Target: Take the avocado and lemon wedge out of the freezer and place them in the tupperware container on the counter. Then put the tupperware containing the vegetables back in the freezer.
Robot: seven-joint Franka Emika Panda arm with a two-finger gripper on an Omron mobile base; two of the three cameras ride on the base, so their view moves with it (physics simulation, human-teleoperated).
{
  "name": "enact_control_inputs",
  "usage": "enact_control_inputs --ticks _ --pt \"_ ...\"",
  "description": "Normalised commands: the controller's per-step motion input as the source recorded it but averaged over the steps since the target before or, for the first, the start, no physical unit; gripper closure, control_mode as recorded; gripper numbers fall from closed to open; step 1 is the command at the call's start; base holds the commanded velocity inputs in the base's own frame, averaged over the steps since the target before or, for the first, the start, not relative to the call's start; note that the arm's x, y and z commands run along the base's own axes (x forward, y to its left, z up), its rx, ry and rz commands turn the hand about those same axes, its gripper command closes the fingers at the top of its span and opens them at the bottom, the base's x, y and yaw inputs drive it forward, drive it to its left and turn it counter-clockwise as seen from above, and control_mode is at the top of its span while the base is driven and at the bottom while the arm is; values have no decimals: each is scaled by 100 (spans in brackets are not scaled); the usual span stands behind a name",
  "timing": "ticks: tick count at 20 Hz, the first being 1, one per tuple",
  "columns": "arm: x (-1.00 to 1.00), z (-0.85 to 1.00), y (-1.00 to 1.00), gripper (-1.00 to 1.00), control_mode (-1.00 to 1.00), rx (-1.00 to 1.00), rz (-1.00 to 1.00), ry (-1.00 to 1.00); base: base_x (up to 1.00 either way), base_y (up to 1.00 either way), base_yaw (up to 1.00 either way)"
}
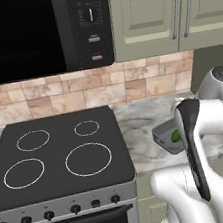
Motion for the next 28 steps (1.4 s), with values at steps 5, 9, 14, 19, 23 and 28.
enact_control_inputs --ticks 5,9,14,19,23,28 --pt "-25 15 8 -100 -100 -9 17 0 0 0 0" --pt "-3 0 0 -100 -100 -3 12 0 0 0 0" --pt "0 0 0 -100 100 0 0 0 -51 4 -3" --pt "0 0 0 -100 100 0 0 0 -75 37 -43" --pt "0 0 0 -100 100 0 0 0 -50 51 -68" --pt "0 0 0 -100 100 0 0 0 -37 50 -71"
